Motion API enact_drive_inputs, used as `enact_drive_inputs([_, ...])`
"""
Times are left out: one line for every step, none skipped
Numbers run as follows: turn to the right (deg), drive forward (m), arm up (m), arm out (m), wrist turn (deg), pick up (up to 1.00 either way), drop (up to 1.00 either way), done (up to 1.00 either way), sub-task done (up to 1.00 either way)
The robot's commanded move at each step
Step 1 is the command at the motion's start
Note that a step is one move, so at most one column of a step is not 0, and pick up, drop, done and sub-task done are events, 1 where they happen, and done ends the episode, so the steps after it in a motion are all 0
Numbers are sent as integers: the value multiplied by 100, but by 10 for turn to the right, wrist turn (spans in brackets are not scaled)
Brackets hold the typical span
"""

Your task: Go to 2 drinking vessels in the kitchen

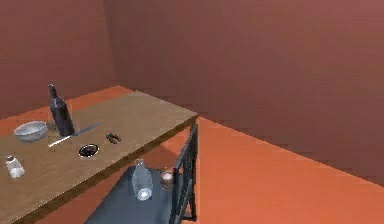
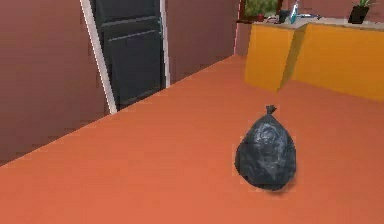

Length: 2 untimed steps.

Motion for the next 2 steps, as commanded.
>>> enact_drive_inputs([0, 0, 0, 0, 0, 0, 0, 0, 100])
enact_drive_inputs([450, 0, 0, 0, 0, 0, 0, 0, 0])
